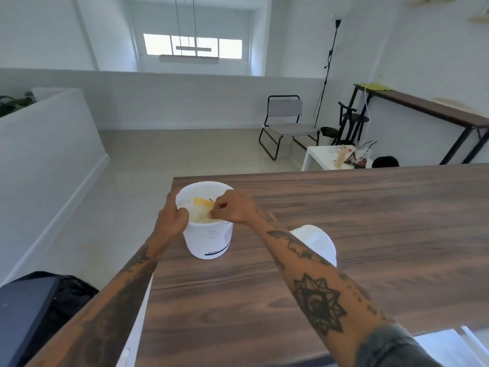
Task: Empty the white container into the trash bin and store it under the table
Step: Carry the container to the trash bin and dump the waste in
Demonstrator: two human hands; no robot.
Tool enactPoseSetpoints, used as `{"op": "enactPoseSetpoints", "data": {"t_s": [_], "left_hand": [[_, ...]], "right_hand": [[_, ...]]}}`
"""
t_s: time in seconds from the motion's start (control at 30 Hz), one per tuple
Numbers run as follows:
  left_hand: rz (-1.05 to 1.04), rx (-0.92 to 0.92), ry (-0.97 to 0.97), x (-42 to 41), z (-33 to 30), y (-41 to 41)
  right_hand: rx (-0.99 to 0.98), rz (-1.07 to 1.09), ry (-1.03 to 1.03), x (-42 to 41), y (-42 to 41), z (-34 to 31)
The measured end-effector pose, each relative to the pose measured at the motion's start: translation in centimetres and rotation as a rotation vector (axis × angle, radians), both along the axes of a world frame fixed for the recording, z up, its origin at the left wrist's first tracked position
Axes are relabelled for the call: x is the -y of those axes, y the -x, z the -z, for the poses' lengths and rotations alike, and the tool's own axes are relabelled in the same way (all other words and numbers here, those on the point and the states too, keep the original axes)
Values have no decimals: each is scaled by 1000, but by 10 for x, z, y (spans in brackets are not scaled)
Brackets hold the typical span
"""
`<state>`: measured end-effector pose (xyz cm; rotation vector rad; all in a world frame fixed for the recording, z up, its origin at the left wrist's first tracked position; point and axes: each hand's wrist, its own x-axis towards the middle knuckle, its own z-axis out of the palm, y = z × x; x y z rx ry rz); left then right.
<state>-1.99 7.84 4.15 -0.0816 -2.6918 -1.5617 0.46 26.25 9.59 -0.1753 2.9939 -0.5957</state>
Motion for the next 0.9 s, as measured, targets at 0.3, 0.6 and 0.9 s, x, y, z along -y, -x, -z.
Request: {"op": "enactPoseSetpoints", "data": {"t_s": [0.3,0.6,0.9], "left_hand": [[-83,-7,-96,-32,-7,-19],[-151,33,-184,-18,-6,-59],[-265,-50,-215,117,8,-117]], "right_hand": [[15,-32,630,-82,-12,24],[234,41,1076,-41,-21,51],[246,-55,1014,97,-55,57]]}}
